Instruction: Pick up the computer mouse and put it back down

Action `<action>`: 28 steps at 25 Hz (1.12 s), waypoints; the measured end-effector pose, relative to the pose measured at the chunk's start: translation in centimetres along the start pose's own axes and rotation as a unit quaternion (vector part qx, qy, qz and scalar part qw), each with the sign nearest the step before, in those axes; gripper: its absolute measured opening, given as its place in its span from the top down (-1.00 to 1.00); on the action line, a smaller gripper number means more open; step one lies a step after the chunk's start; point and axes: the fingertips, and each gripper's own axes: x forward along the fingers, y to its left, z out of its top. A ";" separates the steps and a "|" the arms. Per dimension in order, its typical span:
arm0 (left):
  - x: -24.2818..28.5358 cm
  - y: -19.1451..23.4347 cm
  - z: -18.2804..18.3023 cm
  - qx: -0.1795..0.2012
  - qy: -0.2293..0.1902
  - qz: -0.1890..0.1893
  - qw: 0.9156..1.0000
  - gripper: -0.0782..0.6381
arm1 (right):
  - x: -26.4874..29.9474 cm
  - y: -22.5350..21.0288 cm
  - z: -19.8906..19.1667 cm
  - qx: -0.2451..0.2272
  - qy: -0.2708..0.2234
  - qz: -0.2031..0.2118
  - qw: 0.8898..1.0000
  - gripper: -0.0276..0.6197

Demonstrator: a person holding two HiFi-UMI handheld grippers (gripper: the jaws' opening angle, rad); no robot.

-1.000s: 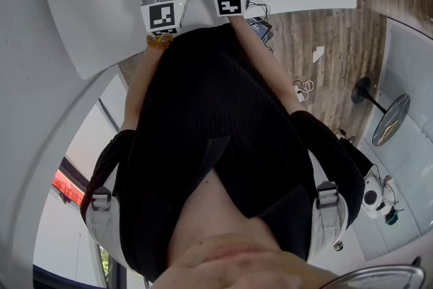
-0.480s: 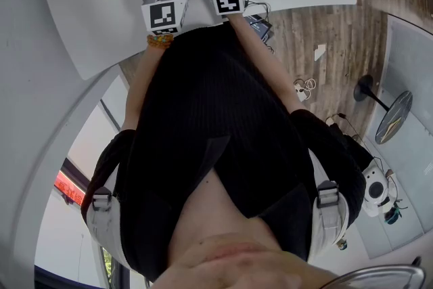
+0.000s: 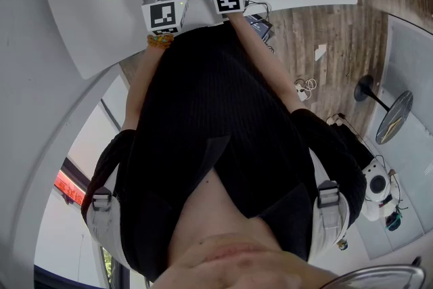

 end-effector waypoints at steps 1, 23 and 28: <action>0.0 0.0 0.0 0.000 0.000 0.000 1.000 0.74 | 0.0 0.0 -0.1 0.001 0.001 0.000 1.000 0.02; 0.2 0.3 -0.3 -0.004 0.002 0.002 1.000 0.74 | 0.8 0.1 -1.5 0.008 0.031 0.006 0.999 0.02; 0.2 0.4 -0.4 -0.004 0.002 0.003 1.000 0.74 | 1.0 0.0 -1.9 0.009 0.036 0.007 0.999 0.02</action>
